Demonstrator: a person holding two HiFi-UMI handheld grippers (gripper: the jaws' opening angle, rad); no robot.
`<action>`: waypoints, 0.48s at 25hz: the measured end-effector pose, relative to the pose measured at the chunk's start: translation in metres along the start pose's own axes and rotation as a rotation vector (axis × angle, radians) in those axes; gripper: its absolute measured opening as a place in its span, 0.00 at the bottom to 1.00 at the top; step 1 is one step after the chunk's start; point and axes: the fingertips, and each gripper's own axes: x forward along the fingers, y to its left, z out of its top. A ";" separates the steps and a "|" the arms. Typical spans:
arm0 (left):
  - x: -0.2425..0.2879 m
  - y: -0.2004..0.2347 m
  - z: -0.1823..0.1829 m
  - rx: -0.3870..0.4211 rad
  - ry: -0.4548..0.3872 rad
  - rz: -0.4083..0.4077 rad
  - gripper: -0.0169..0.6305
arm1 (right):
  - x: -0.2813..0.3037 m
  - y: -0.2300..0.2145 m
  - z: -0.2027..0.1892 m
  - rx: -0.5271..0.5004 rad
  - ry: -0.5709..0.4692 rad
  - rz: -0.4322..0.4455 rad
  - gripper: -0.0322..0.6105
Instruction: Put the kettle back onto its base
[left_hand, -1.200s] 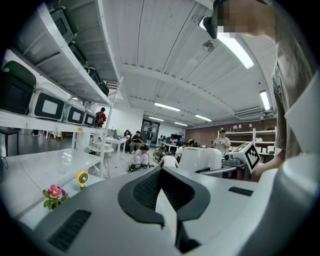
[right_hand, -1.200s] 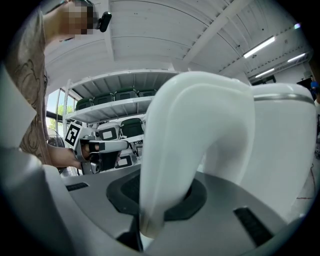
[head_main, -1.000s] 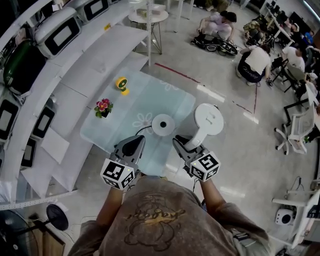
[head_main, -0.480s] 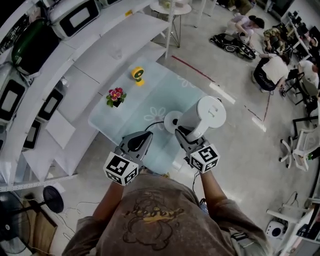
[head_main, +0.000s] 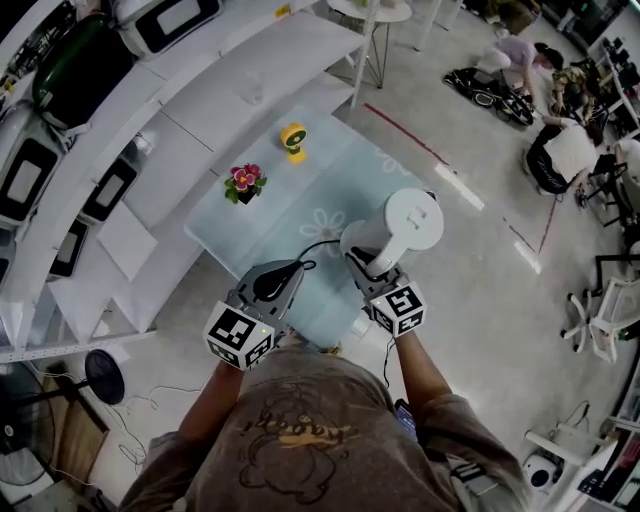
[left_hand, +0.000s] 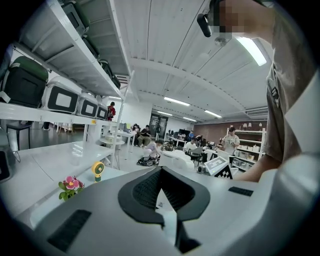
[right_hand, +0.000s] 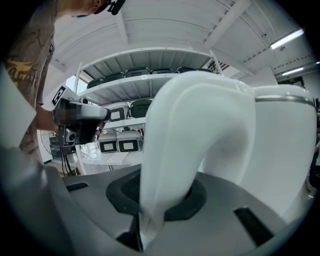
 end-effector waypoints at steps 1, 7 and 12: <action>-0.001 0.002 -0.001 -0.002 0.003 0.005 0.06 | 0.004 0.000 -0.003 -0.003 0.003 0.004 0.16; -0.007 0.009 -0.009 -0.011 0.027 0.023 0.06 | 0.024 0.005 -0.022 -0.031 0.040 0.024 0.16; -0.012 0.015 -0.015 -0.021 0.038 0.037 0.06 | 0.033 0.008 -0.033 -0.016 0.048 0.033 0.16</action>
